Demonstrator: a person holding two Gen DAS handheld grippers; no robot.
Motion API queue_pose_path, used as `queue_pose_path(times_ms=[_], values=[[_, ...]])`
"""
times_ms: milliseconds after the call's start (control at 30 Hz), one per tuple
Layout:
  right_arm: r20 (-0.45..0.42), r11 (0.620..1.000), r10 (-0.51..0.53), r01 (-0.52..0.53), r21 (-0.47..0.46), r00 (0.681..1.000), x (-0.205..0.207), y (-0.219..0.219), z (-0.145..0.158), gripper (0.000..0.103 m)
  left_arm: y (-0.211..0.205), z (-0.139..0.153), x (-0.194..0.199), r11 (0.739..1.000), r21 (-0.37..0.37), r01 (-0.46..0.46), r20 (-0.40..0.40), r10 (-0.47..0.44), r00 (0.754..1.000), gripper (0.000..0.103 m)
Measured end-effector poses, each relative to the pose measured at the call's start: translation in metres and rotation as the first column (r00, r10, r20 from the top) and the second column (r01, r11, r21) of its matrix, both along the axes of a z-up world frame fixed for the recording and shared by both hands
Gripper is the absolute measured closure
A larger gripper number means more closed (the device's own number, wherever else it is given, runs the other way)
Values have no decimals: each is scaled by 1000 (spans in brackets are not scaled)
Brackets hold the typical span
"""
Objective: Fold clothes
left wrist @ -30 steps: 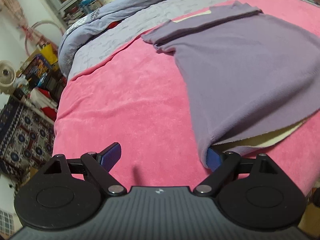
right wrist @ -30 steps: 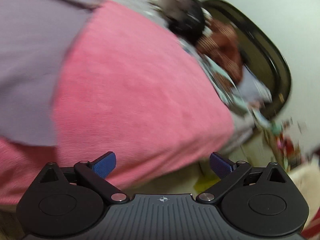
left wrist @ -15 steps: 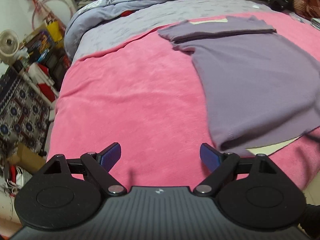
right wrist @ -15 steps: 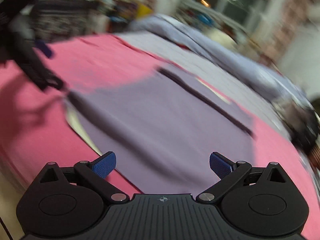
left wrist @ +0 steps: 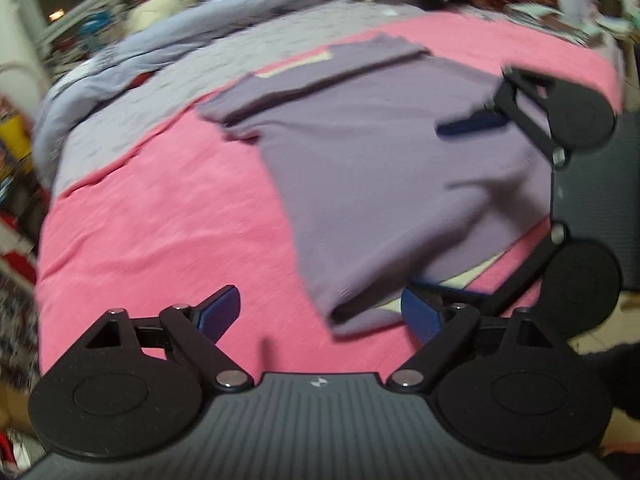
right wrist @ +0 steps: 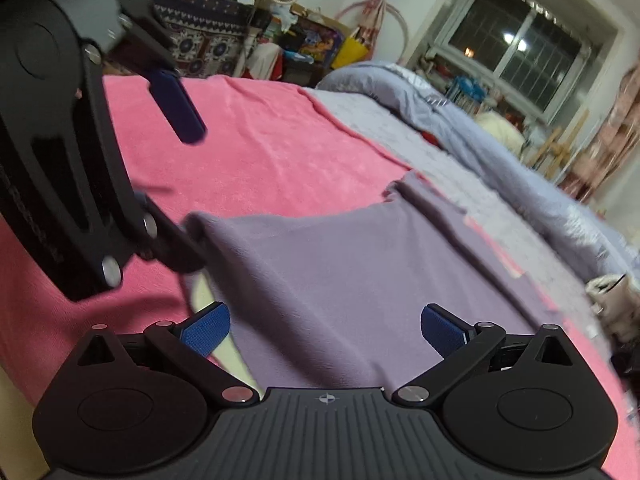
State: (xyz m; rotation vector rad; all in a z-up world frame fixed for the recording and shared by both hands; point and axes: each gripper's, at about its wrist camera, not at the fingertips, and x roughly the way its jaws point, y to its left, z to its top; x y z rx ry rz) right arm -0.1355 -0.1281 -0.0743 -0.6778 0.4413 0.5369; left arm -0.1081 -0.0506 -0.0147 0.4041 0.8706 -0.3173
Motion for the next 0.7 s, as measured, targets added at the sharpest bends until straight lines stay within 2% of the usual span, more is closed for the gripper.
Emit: queue_pose_path(times_ms=[100,200,367,567,700], values=[[15,998,-66,66,-16,998,9,-9,-1,0,-11,-16,5,995,75,61,-22,-59,998,12],[32,993,-112,113,-19,993,13,-21,1,0,-14,-21,6,992,103,71,-7,-71,997,10],[29,990,-140,140,2,990,11,-26,2,0,-24,-27,15,969,242,-47,112,20,993,7],[-42,994,-81,84,74,996,-10,-26,11,0,-19,-18,15,964,213,-161,178,124,976,8],[-32,997,-36,38,68,999,-18,-14,8,0,3,-4,13,965,104,-241,174,221,960,8]])
